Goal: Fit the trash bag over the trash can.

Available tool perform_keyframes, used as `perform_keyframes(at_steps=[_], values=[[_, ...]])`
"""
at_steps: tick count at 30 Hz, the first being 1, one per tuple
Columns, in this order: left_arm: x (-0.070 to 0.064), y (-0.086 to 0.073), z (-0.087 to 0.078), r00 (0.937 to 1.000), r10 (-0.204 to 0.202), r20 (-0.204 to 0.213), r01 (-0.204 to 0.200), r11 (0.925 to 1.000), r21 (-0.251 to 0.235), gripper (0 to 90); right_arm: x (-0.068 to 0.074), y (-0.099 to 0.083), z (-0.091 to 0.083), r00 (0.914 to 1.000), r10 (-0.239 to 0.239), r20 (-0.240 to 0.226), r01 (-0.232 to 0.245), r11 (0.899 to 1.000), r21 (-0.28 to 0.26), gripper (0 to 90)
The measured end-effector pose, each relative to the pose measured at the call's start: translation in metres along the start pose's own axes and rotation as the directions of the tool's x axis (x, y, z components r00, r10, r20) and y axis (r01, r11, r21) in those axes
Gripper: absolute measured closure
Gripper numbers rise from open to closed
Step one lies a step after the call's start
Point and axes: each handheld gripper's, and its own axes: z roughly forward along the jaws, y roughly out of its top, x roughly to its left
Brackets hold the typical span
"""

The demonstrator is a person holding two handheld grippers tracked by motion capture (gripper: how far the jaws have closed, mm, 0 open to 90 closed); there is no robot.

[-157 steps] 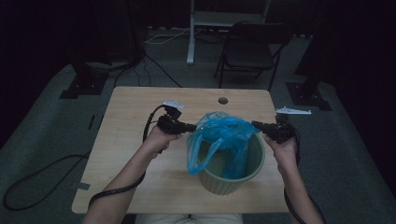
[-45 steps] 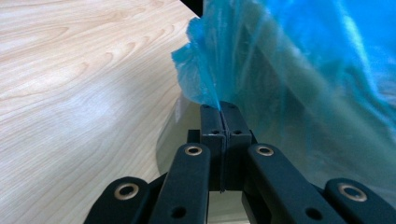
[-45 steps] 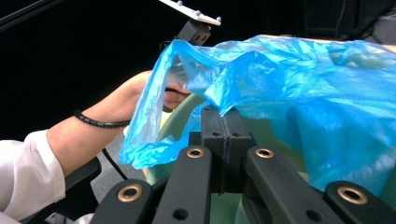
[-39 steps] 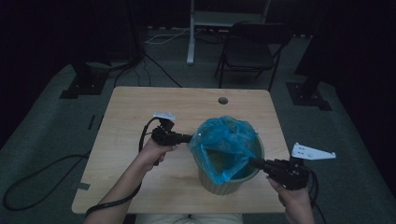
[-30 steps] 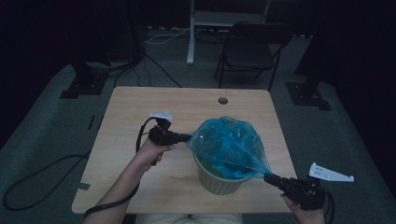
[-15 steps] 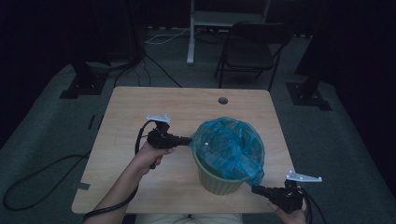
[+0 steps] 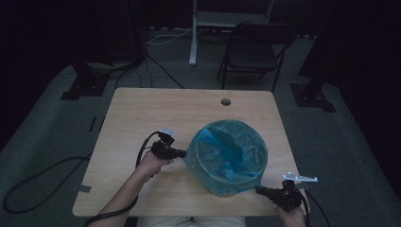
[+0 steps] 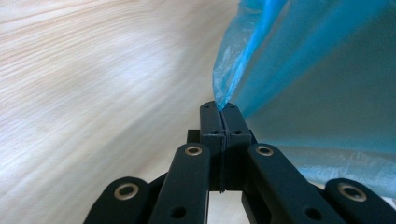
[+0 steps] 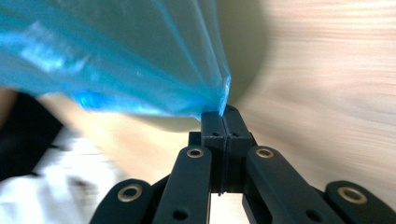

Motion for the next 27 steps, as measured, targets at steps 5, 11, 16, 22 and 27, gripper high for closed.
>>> perform_keyframes(at_steps=[5, 11, 16, 22, 27], values=[[0.006, -0.001, 0.01, 0.9987, -0.001, -0.051, 0.002, 0.9998, 0.02, 89.6, -0.015, 0.004, 0.017, 0.999, 0.01, 0.042, -0.011, 1.0, 0.023, 90.0], [0.008, -0.009, 0.001, 0.9997, -0.008, -0.025, 0.007, 0.9988, -0.048, 77.1, -0.013, 0.017, 0.003, 0.9999, 0.005, 0.011, -0.004, 0.997, -0.08, 44.2], [0.01, -0.016, -0.011, 0.9992, -0.011, -0.039, 0.008, 0.9964, -0.084, 65.1, -0.011, 0.02, -0.033, 0.9974, -0.043, -0.058, 0.034, 0.988, -0.151, 17.9], [0.008, -0.026, -0.017, 0.9966, -0.039, -0.072, 0.029, 0.9905, -0.134, 37.1, -0.006, 0.042, -0.058, 0.9981, -0.059, 0.014, 0.061, 0.93, -0.362, 18.0], [0.01, -0.037, -0.022, 0.9905, 0.026, -0.135, -0.049, 0.9852, -0.164, 9.5, 0.007, 0.07, -0.053, 0.9925, -0.12, -0.025, 0.093, 0.875, -0.476, 18.0]])
